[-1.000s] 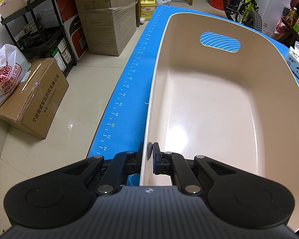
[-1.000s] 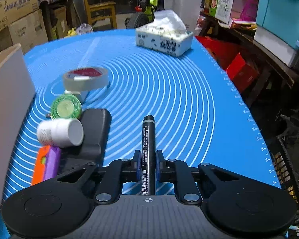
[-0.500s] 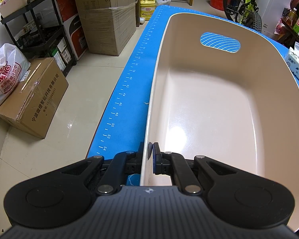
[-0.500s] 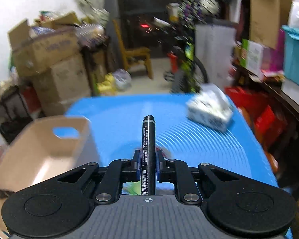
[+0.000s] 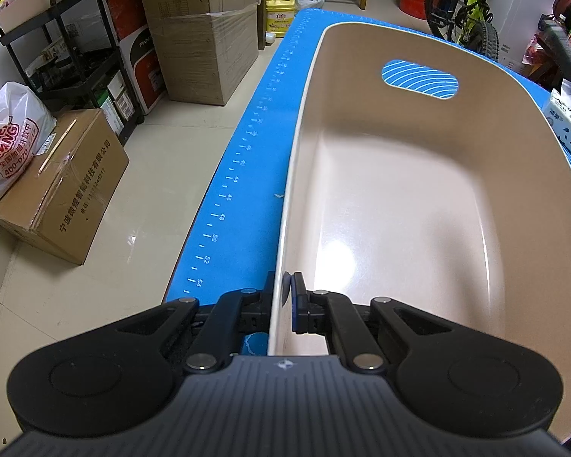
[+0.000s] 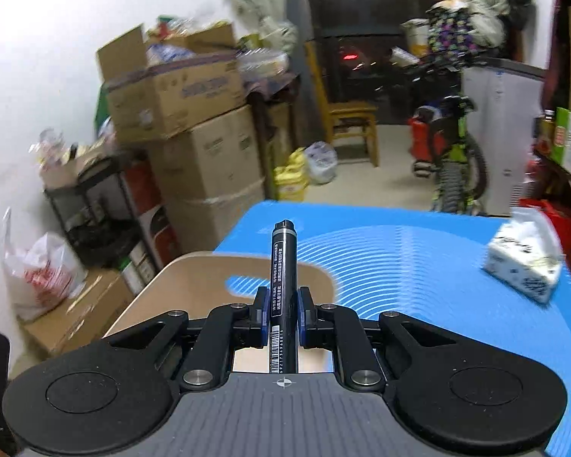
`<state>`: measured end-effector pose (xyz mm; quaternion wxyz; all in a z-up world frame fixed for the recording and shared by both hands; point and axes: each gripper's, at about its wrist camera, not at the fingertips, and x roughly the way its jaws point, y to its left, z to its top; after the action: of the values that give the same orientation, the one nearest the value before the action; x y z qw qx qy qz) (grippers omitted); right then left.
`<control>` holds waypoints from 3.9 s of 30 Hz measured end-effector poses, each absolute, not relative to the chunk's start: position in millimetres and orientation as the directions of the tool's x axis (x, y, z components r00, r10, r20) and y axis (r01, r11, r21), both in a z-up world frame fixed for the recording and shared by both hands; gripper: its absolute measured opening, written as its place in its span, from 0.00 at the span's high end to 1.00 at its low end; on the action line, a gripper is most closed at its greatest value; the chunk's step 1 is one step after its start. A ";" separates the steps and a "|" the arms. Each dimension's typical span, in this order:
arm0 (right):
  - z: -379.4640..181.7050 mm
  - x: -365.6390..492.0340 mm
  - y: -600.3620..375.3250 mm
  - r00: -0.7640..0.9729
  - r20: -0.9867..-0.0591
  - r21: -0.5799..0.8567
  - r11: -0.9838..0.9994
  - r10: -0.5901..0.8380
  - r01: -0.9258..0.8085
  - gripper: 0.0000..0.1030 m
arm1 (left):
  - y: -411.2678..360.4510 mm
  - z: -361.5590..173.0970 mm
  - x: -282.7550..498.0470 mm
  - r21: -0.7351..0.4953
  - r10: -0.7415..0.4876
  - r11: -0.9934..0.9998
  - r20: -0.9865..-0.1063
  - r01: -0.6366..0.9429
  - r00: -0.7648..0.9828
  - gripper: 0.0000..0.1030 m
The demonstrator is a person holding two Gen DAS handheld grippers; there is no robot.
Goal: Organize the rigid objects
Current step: 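Carry the marker over the basket and open the right gripper, then move the right gripper to the tape roll and grasp its edge, then lift the tape roll into the basket and release it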
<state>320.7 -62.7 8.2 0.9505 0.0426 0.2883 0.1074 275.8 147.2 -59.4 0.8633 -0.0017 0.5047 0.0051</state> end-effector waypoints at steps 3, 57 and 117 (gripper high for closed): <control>-4.7 328.8 -38.3 0.770 -0.584 0.125 0.966 0.256 -0.226 0.76 | 146.1 -59.9 276.2 0.004 0.007 1.000 -0.872 -0.008 0.489 0.93; -72.3 387.9 -156.5 0.682 -0.728 -0.082 0.980 0.067 -0.183 0.41 | 150.3 -61.9 274.9 0.008 0.007 1.000 -0.874 0.000 0.487 0.93; 2.7 314.6 -3.3 0.761 -0.540 -0.082 0.877 0.360 -0.473 0.83 | 144.6 -60.5 274.9 0.014 0.014 1.000 -0.872 -0.003 0.490 0.93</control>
<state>314.6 -3.3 2.7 0.9321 -0.1071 0.2642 0.2234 274.9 144.6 -60.5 0.8630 0.0051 0.5051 0.0049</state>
